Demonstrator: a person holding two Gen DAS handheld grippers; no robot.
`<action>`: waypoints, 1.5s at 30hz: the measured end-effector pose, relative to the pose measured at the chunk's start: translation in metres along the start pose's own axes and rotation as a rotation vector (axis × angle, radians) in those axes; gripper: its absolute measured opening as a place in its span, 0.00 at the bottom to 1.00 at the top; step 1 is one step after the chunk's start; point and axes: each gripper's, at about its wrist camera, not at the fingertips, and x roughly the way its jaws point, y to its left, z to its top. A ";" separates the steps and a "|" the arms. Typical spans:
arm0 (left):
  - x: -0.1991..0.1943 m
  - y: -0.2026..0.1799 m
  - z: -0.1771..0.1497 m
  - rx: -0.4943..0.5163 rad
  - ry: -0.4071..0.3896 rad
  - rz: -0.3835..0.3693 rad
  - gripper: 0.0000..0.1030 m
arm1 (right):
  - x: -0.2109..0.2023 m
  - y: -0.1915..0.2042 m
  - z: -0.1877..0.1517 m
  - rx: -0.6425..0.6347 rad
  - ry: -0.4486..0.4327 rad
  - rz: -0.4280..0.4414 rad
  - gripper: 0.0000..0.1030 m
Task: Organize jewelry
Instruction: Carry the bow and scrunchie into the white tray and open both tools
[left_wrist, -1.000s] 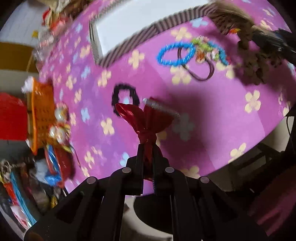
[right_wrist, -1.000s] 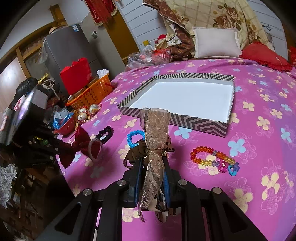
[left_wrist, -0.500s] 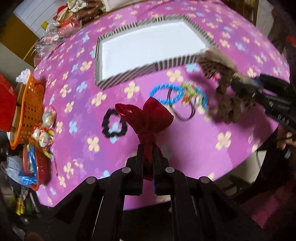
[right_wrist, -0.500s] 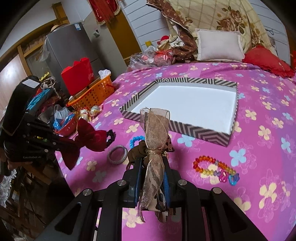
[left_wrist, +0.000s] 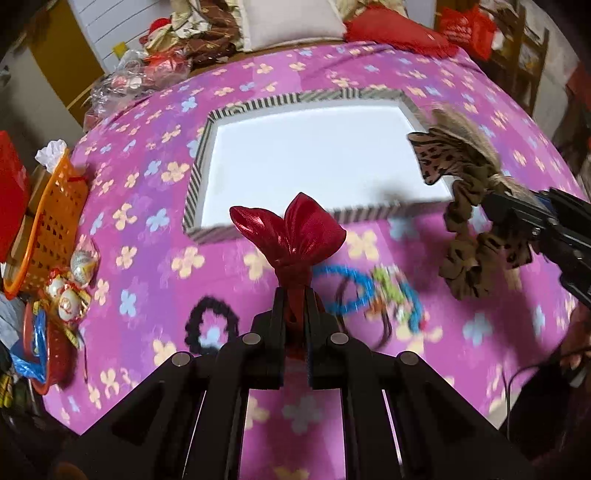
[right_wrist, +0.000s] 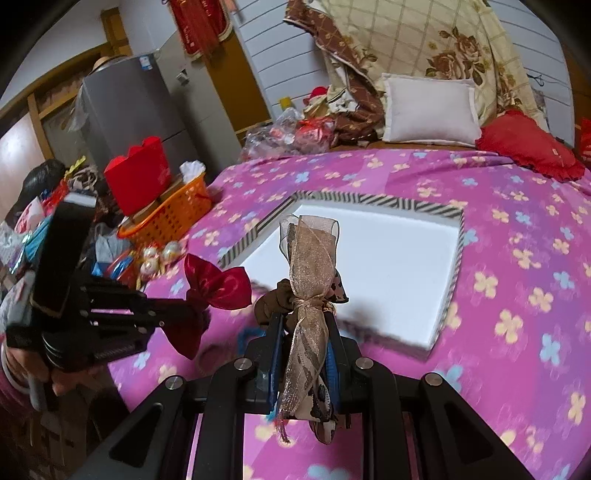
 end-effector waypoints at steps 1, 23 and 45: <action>0.003 0.001 0.007 -0.008 -0.012 0.008 0.06 | 0.002 -0.003 0.004 0.004 0.000 -0.004 0.19; 0.076 0.021 0.081 -0.152 -0.047 -0.002 0.06 | 0.082 -0.061 0.051 0.055 0.094 -0.044 0.19; 0.124 0.032 0.082 -0.271 0.015 -0.039 0.41 | 0.111 -0.090 0.042 0.038 0.168 -0.213 0.60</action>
